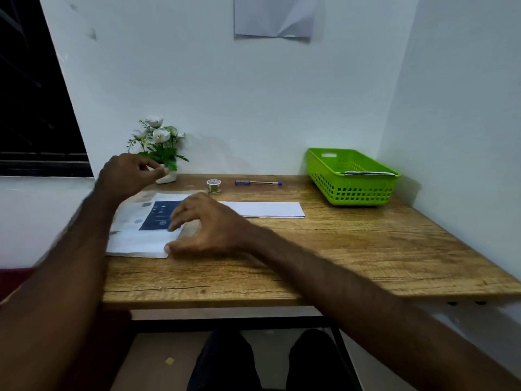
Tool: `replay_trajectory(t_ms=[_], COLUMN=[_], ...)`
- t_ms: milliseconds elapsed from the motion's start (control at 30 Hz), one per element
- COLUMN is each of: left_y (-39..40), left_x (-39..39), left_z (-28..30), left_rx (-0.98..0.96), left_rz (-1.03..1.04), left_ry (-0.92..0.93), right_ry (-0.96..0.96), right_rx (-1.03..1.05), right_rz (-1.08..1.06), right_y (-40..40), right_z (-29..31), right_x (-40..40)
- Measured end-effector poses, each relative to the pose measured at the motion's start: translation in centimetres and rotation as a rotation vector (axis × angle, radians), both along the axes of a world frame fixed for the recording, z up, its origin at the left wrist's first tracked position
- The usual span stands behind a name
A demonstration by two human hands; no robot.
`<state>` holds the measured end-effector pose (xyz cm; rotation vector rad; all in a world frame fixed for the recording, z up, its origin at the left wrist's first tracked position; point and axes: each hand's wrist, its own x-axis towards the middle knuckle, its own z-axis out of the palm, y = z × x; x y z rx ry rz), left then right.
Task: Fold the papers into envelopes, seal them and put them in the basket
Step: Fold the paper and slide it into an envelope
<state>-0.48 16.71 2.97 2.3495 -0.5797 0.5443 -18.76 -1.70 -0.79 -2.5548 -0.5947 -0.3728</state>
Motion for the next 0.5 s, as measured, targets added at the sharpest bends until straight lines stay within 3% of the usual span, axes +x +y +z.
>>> replay_trajectory(t_ms=[500], left_y=[-0.6], left_x=[0.1], left_z=[-0.4], left_rx=[0.024], left_rz=[-0.077], left_ry=[0.021], right_ry=[-0.106], right_rx=[-0.111], right_rz=[0.103], right_y=[3.0], right_z=[-0.8], right_x=[-0.8])
